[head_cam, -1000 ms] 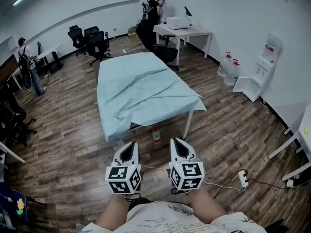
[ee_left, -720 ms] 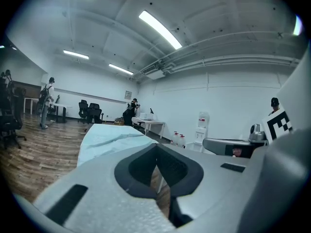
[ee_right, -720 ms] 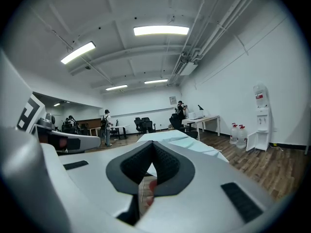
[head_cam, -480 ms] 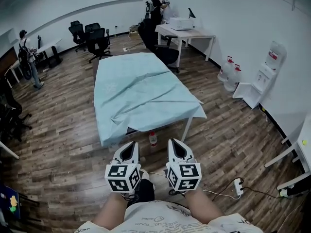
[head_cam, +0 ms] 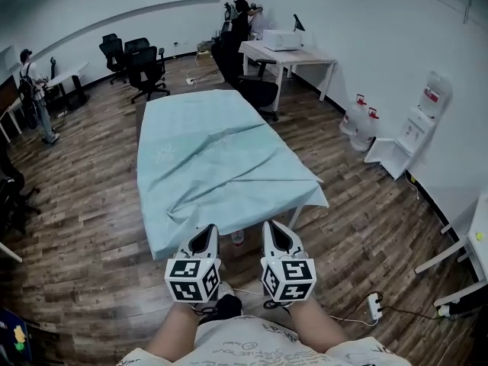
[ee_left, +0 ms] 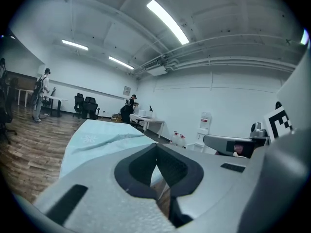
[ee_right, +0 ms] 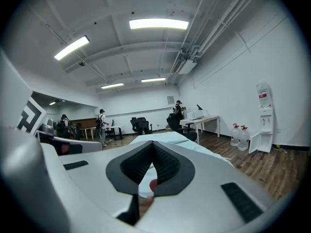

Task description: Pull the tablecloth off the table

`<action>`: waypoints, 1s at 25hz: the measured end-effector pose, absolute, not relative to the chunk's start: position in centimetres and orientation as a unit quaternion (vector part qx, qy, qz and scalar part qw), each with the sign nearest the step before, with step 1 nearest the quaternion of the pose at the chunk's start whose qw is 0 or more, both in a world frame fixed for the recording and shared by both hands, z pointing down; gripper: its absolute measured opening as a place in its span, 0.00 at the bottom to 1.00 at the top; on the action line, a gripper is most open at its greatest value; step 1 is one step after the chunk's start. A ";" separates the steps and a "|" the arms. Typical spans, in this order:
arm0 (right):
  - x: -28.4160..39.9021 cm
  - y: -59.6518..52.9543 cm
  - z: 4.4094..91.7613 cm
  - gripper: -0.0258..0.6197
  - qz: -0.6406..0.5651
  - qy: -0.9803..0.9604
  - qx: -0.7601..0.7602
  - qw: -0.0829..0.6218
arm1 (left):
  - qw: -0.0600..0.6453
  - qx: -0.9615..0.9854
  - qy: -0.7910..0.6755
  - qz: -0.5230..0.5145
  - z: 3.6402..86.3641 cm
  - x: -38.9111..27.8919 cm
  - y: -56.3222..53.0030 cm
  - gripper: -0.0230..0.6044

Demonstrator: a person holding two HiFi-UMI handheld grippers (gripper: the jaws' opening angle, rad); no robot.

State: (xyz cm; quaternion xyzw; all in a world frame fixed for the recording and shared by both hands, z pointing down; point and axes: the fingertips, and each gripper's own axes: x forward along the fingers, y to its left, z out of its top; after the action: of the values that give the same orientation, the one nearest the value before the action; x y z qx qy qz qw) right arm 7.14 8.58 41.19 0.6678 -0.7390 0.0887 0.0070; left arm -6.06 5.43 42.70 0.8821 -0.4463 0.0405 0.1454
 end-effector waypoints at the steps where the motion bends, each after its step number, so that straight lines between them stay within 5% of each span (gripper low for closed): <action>1: 7.3 7.1 41.2 0.05 0.092 -0.738 0.668 0.008 | 0.148 0.883 -0.444 0.039 42.5 -5.9 3.8 0.06; 25: 10.9 -17.2 43.6 0.05 0.132 -0.707 0.693 0.054 | 0.194 0.875 -0.439 0.069 45.2 -5.3 -23.0 0.06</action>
State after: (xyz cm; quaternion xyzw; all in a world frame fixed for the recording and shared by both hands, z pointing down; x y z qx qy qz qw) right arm 10.95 -17.21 43.60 0.6931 -0.7065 0.1320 0.0543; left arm -5.30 -23.01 45.19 0.8745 -0.4389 0.0695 0.1941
